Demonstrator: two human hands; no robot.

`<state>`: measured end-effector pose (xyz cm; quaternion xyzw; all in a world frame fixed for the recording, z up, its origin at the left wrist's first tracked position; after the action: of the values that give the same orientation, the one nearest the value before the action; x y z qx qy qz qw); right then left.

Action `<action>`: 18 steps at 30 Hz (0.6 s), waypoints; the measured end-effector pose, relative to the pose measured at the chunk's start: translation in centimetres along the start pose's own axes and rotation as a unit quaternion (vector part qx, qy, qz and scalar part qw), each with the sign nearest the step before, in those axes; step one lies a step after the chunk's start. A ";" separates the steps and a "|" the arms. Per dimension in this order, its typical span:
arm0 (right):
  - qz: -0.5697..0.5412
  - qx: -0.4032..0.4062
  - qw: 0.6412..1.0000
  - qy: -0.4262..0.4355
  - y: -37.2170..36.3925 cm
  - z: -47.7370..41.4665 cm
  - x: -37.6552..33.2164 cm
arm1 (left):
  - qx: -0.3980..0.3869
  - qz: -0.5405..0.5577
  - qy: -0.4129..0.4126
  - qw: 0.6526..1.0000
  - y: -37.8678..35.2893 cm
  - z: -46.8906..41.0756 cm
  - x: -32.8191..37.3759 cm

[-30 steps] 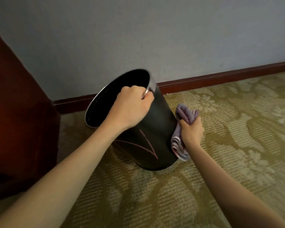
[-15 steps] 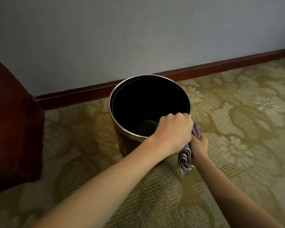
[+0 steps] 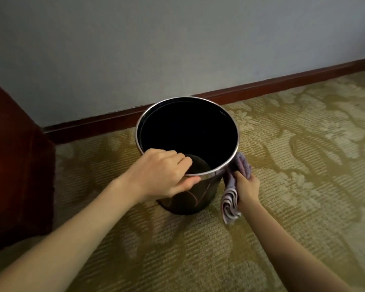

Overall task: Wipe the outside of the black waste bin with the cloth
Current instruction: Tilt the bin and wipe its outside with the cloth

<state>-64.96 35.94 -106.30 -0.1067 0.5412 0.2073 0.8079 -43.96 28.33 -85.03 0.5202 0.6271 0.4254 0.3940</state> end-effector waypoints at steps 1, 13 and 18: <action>0.001 0.001 1.000 0.000 -0.2 0.1 -0.1 | 0.000 0.003 -0.006 1.000 0.0 0.2 -0.3; -0.014 0.019 1.000 -0.013 -0.1 1.0 -0.7 | 0.022 0.004 0.014 1.000 0.3 0.0 -0.5; -0.008 0.013 1.000 0.001 -0.6 1.3 -1.8 | 0.060 0.044 0.114 0.991 2.4 0.1 -2.5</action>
<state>-64.14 35.52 -104.18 -0.1009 0.5436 0.1938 0.8104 -42.72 26.11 -82.72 0.5181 0.6685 0.4609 0.2688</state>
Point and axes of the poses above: each hand's wrist, its own z-axis away from the middle knuckle, its own y-axis out of the back of the hand, x = y × z, the point moved 9 cm from there along -z, towards the middle knuckle, and after that the axes turned 2 degrees about z, right-handed, at the moved point
